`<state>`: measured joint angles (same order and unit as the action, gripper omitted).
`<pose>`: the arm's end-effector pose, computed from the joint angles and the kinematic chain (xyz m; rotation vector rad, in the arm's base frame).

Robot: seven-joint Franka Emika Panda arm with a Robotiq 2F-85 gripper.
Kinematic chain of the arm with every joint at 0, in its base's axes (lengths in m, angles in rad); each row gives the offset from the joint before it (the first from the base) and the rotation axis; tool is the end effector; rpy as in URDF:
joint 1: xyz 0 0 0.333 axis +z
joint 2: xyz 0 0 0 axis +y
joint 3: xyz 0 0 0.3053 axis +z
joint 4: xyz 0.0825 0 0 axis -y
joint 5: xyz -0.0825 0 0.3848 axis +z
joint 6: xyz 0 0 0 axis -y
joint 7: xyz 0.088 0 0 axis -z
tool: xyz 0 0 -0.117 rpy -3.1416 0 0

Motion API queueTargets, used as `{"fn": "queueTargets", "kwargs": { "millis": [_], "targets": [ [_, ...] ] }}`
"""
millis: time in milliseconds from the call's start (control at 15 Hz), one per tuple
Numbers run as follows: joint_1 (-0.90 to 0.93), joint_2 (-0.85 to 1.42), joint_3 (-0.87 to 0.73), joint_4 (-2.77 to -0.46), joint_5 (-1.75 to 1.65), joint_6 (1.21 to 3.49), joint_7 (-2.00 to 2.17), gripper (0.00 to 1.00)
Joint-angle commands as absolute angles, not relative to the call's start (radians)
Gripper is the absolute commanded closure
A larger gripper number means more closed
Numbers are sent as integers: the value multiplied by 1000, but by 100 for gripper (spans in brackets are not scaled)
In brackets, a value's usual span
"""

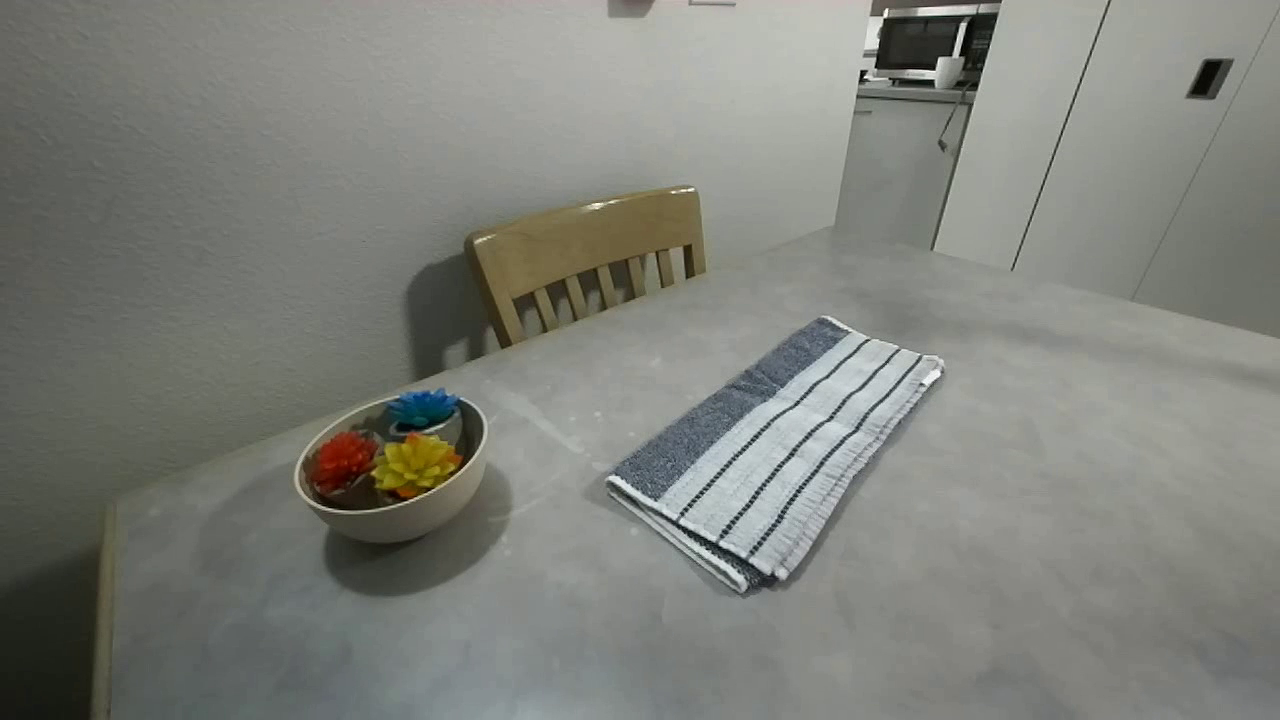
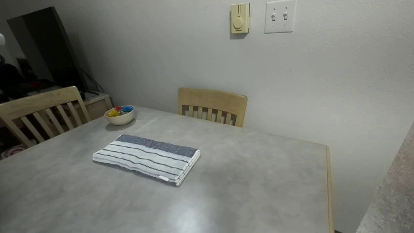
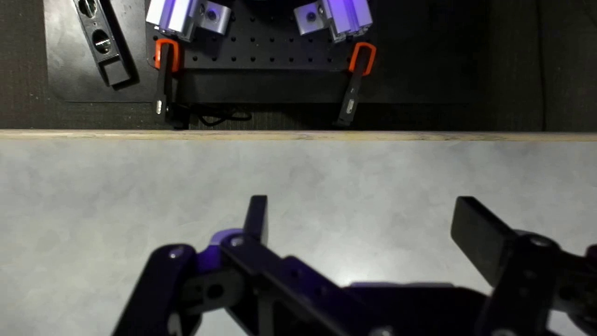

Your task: Fold the towel

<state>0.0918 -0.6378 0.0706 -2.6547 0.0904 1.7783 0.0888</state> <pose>0.3200 0.0596 0.4009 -3.1031 -0.0395 0.3780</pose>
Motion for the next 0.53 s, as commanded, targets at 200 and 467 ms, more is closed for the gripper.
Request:
{"fn": "queueTargets", "kwargs": {
  "millis": [200,467],
  "targets": [
    [65,-563,96,-2577,26,1794,133,0],
    [63,-486,99,-2478,6,1770,168,0]
  ]
}}
